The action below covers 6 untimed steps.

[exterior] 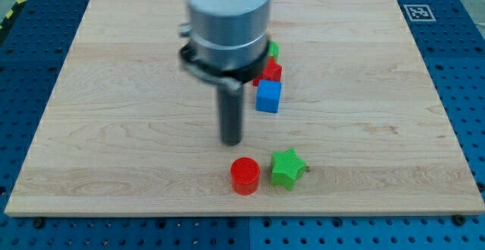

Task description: Push the red circle into the cube

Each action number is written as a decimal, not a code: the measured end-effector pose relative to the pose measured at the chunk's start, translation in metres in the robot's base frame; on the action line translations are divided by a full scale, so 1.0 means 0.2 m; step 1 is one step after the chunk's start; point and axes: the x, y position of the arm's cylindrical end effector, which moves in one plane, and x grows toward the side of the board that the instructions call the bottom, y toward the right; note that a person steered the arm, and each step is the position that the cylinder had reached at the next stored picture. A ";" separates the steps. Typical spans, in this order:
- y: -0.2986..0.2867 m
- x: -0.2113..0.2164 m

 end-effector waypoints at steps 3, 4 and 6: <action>-0.02 0.40; 0.19 0.38; 0.34 0.23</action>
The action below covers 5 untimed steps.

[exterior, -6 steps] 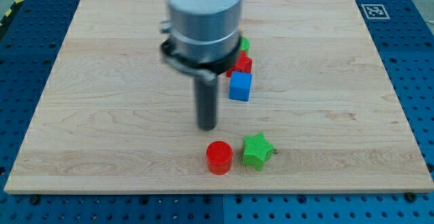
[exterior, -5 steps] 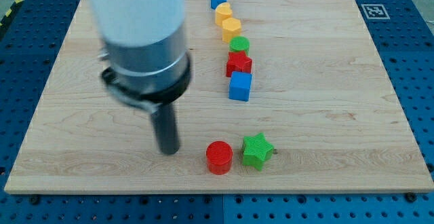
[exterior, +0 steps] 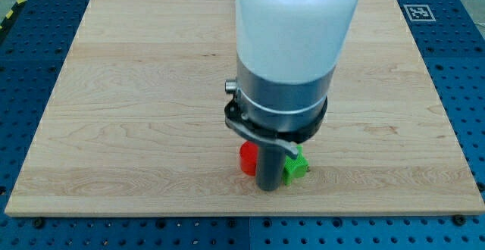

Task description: Push the red circle into the cube

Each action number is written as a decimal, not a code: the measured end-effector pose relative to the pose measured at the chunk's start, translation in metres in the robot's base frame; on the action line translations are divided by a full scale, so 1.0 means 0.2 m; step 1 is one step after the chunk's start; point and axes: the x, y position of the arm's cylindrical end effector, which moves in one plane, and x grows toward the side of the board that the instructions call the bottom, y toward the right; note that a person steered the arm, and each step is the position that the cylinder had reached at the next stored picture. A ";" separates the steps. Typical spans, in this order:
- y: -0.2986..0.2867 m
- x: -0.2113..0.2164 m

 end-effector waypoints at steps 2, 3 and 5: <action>-0.10 -0.02; -0.29 0.02; -0.26 0.00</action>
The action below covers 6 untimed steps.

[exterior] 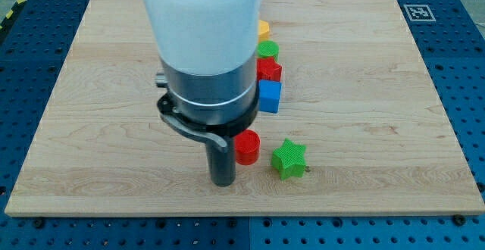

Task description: Push the red circle into the cube

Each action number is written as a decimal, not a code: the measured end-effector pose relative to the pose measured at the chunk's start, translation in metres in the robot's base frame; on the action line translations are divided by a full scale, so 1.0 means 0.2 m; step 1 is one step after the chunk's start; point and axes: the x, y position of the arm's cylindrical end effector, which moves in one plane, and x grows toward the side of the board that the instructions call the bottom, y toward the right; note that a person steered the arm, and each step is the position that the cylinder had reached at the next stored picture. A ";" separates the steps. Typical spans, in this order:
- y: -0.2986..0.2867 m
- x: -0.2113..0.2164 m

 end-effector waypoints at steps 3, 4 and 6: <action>0.22 -0.22; 0.19 -0.24; -0.06 -0.34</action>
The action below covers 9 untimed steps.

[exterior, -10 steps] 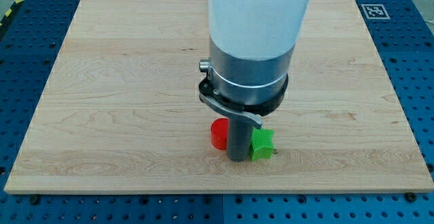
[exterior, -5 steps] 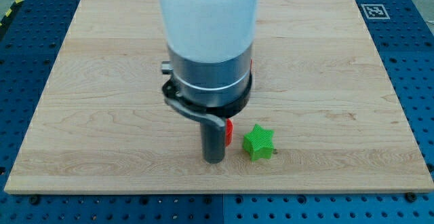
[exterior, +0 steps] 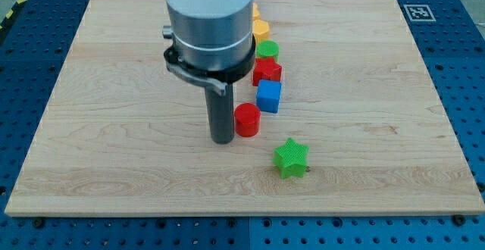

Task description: Push the red circle into the cube

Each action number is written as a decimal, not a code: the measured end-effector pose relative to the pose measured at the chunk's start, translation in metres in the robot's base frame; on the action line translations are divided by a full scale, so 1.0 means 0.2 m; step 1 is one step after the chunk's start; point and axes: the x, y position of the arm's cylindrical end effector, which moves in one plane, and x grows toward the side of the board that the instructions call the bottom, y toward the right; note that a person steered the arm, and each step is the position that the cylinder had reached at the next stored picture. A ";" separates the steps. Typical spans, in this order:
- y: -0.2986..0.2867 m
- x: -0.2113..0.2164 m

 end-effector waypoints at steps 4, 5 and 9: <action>0.14 -0.02; 0.21 -0.02; 0.01 0.35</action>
